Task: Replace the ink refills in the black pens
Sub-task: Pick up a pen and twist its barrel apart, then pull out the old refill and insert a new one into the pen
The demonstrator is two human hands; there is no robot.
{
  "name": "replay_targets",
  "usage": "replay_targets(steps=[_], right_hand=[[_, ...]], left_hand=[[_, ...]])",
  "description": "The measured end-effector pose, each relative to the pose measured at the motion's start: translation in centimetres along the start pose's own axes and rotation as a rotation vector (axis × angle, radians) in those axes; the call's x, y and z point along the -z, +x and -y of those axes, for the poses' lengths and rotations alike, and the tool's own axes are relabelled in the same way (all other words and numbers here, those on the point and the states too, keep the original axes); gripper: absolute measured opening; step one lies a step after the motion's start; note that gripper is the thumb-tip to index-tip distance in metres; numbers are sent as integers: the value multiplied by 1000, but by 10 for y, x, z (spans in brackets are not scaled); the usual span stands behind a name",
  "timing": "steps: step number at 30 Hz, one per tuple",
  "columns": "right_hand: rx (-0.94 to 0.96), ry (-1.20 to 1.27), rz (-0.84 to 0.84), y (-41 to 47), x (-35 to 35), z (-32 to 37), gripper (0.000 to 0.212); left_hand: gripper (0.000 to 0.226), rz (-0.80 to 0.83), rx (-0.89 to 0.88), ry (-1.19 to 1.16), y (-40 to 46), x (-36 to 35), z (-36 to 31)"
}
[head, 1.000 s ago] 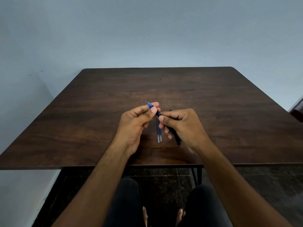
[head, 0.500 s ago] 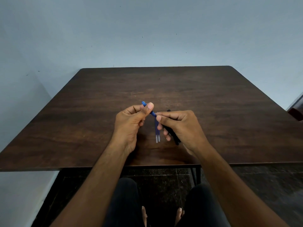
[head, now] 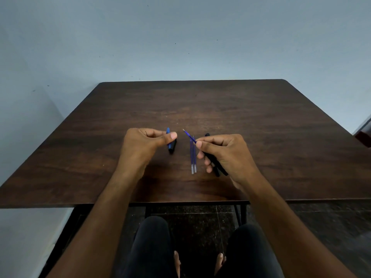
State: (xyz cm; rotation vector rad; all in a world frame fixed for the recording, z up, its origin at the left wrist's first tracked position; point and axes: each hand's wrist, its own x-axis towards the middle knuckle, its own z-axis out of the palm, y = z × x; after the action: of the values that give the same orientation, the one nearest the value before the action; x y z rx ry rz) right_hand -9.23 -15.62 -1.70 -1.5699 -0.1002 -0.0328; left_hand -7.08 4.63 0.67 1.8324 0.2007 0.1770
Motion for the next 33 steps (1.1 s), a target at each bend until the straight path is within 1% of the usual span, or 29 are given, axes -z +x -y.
replay_targets(steps=[2,4,6,8,13,17,20,25,33], right_hand=[[-3,-6,-10,1,0,1,11],[-10,-3,-18,1,-1,2,12],[-18,9,-23,1,-1,4,13],[-28,10,-34,0,-1,5,13],[-8,-49,-64,-1,2,7,11],[-19,-63,-63,-2,3,9,10],[-7,-70,-61,-2,3,9,11],[-2,-65,-56,-2,1,7,12],[-12,-54,-51,-2,0,4,11]], left_hand=[[28,-3,2,268,-1,3,0],[32,14,67,466,-1,2,-1],[35,33,108,574,-2,0,-2],[37,34,108,641,-2,-5,-2],[36,49,112,731,-4,-17,-3],[43,81,148,778,-4,-22,-3],[45,81,165,780,-4,-23,-2],[40,93,159,768,-4,-21,0],[41,95,157,767,-8,-20,-4]])
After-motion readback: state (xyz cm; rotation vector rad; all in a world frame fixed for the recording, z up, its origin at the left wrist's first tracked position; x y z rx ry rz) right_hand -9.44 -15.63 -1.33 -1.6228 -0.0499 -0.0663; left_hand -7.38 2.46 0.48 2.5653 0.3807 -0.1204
